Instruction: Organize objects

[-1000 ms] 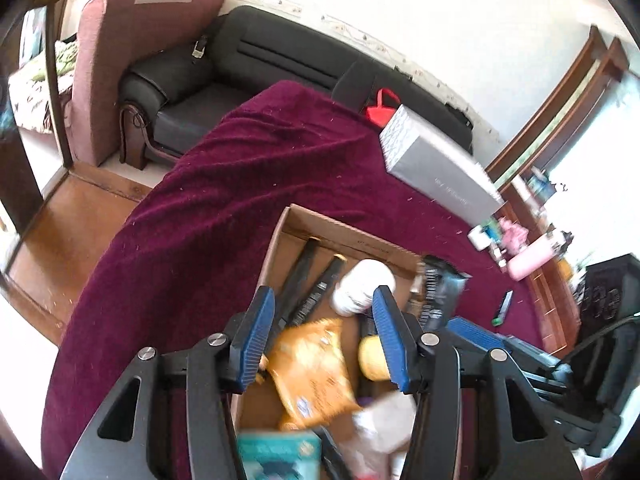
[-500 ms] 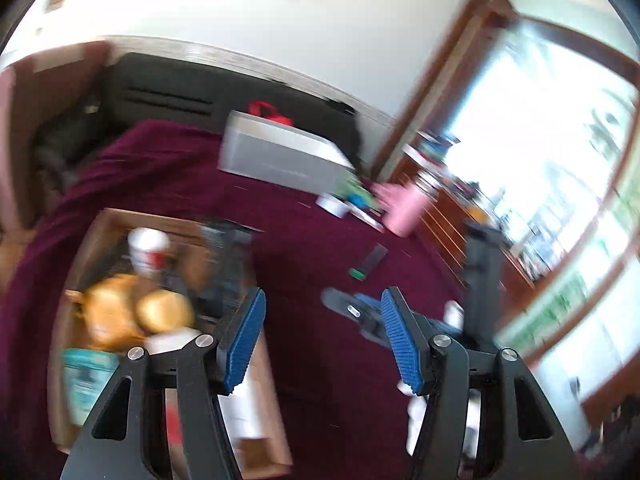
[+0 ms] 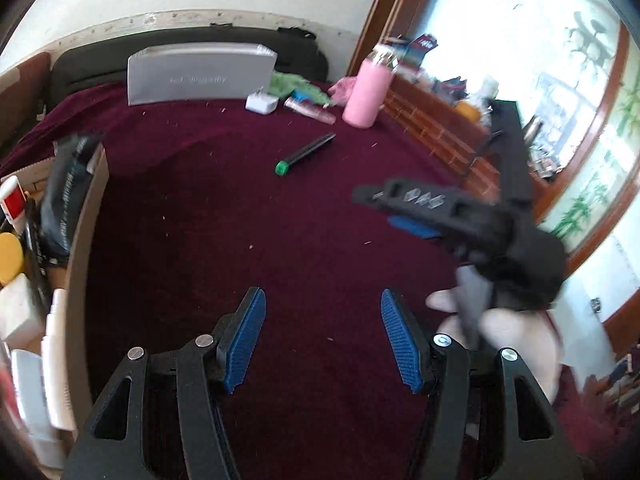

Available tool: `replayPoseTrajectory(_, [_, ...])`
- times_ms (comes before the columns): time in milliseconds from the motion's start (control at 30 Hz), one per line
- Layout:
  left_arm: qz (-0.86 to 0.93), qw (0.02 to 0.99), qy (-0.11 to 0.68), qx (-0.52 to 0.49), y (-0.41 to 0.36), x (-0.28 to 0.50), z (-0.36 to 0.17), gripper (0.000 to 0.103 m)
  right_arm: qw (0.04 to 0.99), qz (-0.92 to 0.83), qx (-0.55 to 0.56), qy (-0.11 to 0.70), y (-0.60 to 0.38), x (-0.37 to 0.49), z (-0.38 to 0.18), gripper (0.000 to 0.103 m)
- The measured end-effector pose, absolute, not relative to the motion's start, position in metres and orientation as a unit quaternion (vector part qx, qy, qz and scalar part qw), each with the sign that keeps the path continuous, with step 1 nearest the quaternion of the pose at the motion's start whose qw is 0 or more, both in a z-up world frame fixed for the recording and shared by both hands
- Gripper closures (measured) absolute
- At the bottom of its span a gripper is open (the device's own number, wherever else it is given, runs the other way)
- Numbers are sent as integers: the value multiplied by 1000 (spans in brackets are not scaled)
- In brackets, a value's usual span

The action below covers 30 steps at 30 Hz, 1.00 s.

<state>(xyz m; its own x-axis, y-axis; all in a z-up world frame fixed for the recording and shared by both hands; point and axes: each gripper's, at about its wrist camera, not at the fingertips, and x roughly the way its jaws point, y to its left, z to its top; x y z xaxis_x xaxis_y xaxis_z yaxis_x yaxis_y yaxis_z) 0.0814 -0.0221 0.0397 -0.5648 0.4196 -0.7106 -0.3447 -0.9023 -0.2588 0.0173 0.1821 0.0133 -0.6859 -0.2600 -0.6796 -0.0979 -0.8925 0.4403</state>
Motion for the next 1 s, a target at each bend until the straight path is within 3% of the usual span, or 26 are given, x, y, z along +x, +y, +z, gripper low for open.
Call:
replayPoseTrajectory(167, [885, 188, -42, -423, -19, 63, 16, 49, 38, -876, 410, -252, 193, 9, 5, 47])
replayPoseTrajectory(367, [873, 184, -100, -441, -36, 49, 1, 49, 42, -874, 415, -247, 195, 11, 2, 43])
replayPoseTrajectory(467, [871, 194, -96, -441, -33, 50, 1, 37, 40, -878, 415, -237, 190, 12, 2, 41])
replayPoseTrajectory(600, [869, 210, -76, -441, -24, 50, 1, 22, 47, -882, 410, -227, 186, 12, 2, 32])
replayPoseTrajectory(867, [859, 244, -118, -435, -33, 48, 1, 12, 70, -886, 392, -238, 184, 12, 0, 14])
replayPoseTrajectory(933, [856, 250, -127, -433, -35, 46, 1, 11, 97, -881, 381, -264, 188, 10, -2, 4])
replayPoseTrajectory(1000, [854, 256, -137, -432, -38, 45, 1, 10, 110, -875, 372, -290, 194, 10, -4, 0])
